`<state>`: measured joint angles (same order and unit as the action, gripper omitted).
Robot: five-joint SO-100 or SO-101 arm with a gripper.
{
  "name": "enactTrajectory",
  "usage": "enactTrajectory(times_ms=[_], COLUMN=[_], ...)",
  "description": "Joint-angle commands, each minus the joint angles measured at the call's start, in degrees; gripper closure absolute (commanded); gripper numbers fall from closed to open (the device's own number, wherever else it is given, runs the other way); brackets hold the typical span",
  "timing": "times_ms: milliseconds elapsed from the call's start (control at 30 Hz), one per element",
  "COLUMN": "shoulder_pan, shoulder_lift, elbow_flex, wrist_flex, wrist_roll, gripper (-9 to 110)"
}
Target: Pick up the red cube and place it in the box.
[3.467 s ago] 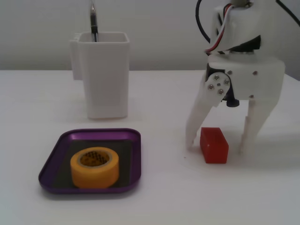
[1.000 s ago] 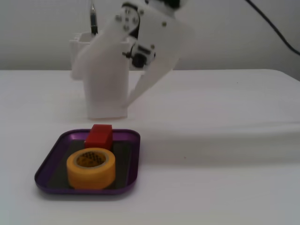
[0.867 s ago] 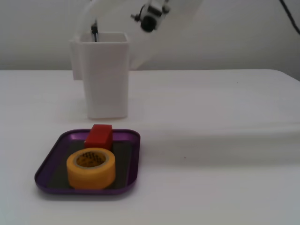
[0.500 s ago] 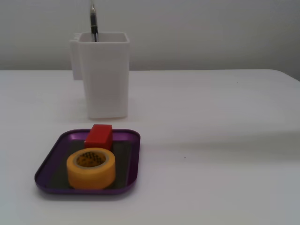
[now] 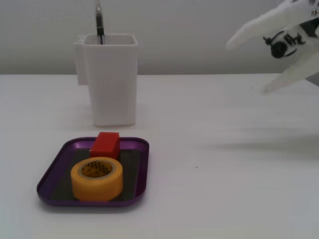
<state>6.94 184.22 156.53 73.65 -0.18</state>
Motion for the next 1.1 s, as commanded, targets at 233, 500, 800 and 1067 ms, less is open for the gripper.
enactTrajectory(times_ms=[233,500,800,1067], shoulder_pan=[4.22,3.87,4.48,4.13], shoulder_lift=[12.92,12.57,12.39,12.39], elbow_flex=[15.38,17.31,17.31,17.31], wrist_flex=[-2.64,-2.9,-2.99,-2.99], wrist_roll=[0.0,0.53,0.79,0.35], gripper=[78,102,102,102])
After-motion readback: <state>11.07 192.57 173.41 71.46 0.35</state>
